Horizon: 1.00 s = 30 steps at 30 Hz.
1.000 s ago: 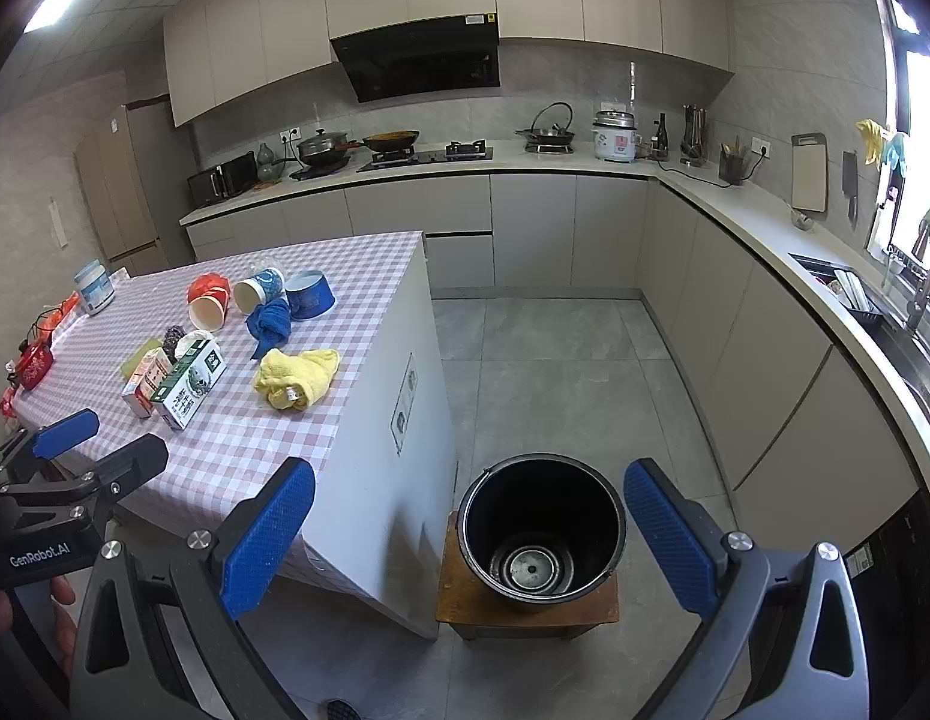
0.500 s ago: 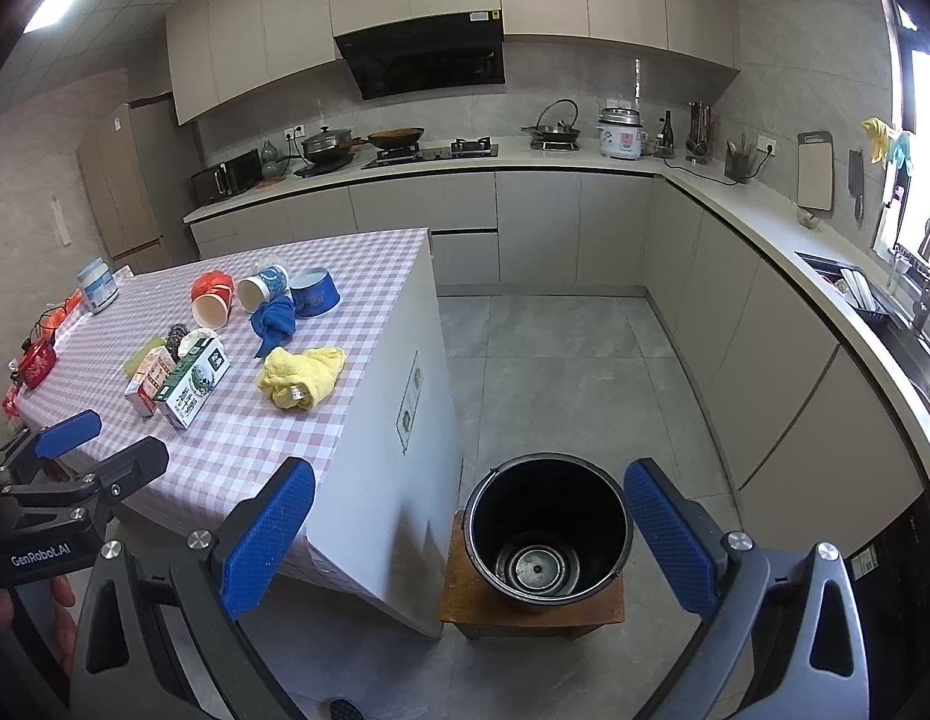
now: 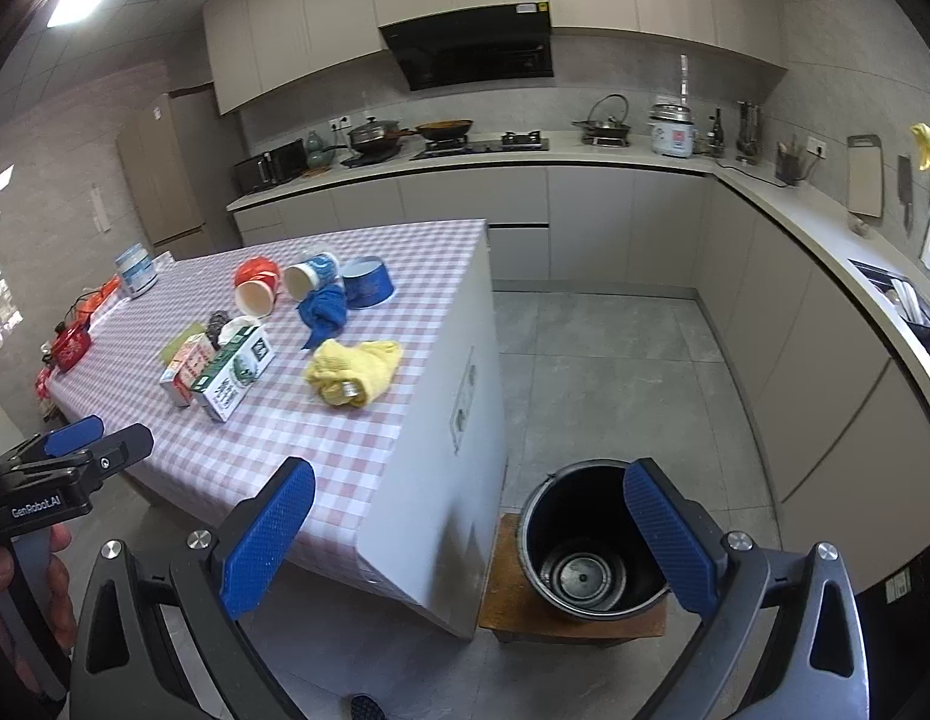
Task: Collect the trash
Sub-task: 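Grasp the yellow cloth with the right tool while the left tool grasps the green carton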
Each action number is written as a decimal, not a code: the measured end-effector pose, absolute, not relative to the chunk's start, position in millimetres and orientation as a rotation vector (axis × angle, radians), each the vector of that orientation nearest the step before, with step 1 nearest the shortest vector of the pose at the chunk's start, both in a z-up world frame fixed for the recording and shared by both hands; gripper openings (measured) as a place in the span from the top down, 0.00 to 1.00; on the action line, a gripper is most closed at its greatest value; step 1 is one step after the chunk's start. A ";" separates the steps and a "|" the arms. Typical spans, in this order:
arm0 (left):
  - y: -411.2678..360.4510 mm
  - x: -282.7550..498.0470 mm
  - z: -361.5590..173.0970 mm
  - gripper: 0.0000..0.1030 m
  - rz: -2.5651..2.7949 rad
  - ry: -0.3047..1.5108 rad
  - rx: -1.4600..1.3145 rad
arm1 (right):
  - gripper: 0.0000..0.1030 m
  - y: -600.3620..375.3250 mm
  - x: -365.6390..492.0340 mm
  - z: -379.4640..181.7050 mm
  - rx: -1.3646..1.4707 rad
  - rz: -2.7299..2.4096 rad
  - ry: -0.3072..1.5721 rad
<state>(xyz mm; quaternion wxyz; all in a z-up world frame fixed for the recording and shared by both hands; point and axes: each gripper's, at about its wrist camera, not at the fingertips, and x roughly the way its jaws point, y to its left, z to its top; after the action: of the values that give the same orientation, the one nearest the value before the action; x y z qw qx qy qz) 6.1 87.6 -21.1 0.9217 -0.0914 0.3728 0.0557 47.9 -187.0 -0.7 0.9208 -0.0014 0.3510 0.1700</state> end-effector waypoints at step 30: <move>219.6 99.3 -116.1 0.24 0.186 0.804 -0.196 | 0.16 18.6 186.3 -108.2 -0.153 0.473 0.848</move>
<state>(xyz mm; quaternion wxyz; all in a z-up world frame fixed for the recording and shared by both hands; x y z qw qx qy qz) 99.3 219.6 -116.1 0.9113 -0.0951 0.3903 0.0900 186.3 18.6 -108.2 0.8817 -0.0733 0.4070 0.2269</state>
